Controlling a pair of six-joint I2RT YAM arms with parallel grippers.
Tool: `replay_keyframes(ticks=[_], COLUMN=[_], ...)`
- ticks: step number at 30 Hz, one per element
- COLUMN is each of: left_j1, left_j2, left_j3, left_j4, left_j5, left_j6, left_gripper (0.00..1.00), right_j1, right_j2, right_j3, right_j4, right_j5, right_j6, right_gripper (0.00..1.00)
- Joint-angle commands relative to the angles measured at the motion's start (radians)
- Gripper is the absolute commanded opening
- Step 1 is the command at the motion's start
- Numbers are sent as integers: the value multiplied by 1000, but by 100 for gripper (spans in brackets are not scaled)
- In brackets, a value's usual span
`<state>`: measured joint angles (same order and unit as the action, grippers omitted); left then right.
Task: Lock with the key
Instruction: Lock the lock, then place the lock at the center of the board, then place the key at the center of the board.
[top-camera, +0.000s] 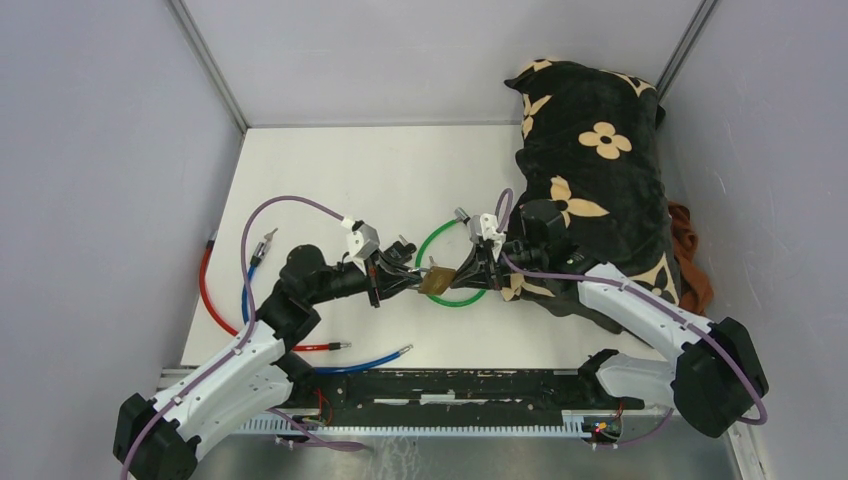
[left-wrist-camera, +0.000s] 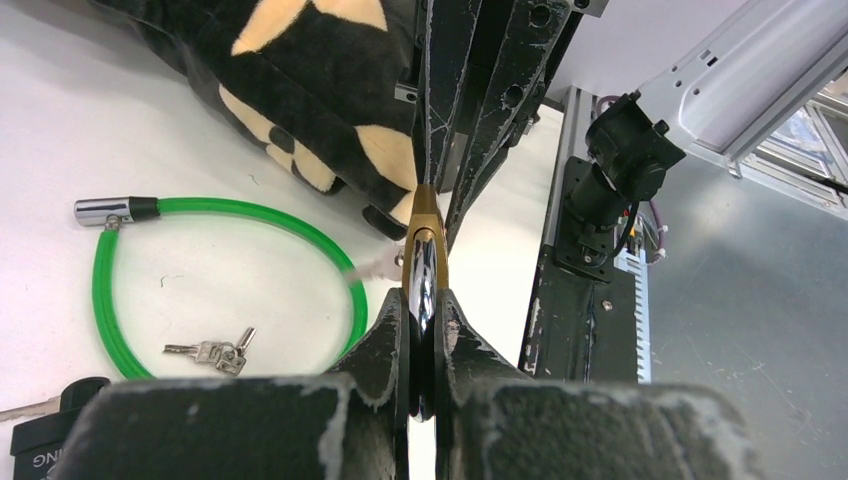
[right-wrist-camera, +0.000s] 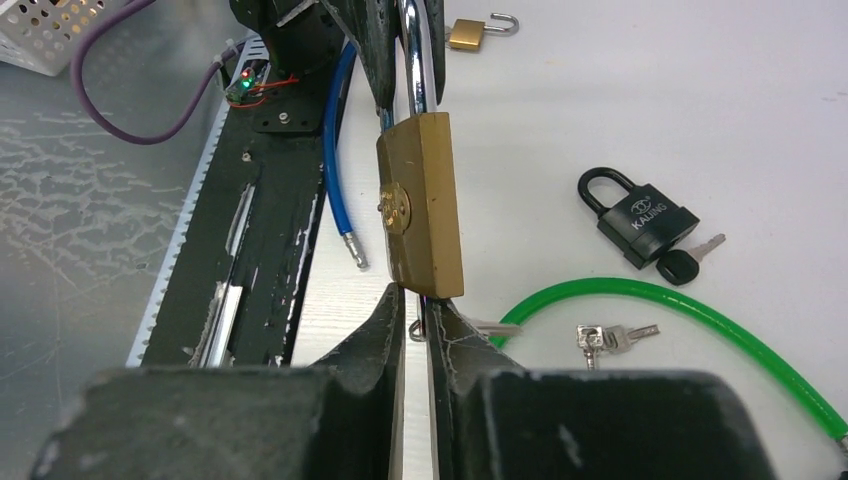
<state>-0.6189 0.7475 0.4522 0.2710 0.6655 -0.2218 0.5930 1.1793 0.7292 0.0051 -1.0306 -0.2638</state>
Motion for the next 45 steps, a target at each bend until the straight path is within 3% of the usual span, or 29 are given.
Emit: replay_keyframes(ticks=[1, 4, 8, 12, 25, 27, 28, 33, 39, 45], left_j1=[-1, -1, 0, 28, 128, 127, 125, 58, -82, -232], left_j2=[-22, -22, -22, -25, -42, -35, -30, 25, 54, 84], left_j3=[49, 54, 50, 66, 139, 127, 111, -9, -82, -130], left_j4=[131, 128, 132, 109, -99, -181, -251, -407, -285, -303], left_j5=[35, 37, 27, 29, 11, -12, -47, -417, -616, -672], left_j6=[11, 10, 3, 8, 178, 319, 468, 938, 1081, 1133], left_gripper=[2, 2, 2, 2, 2, 2, 2, 2, 2, 2], right_j1=[0, 0, 1, -1, -61, -60, -60, -9, 156, 211], right_j2=[17, 19, 28, 24, -42, -47, -51, -69, -15, 107], right_j3=[18, 11, 2, -14, -174, -171, -171, -176, -158, -179], right_j4=[49, 37, 34, -68, -69, -69, -61, -13, 21, 88], right_j5=[-20, -11, -6, 72, 216, 215, 218, 230, 288, 303], right_j6=[16, 5, 7, -69, -8, 22, 45, 163, 260, 406], right_gripper=[11, 11, 0, 0, 0, 0, 0, 0, 0, 0])
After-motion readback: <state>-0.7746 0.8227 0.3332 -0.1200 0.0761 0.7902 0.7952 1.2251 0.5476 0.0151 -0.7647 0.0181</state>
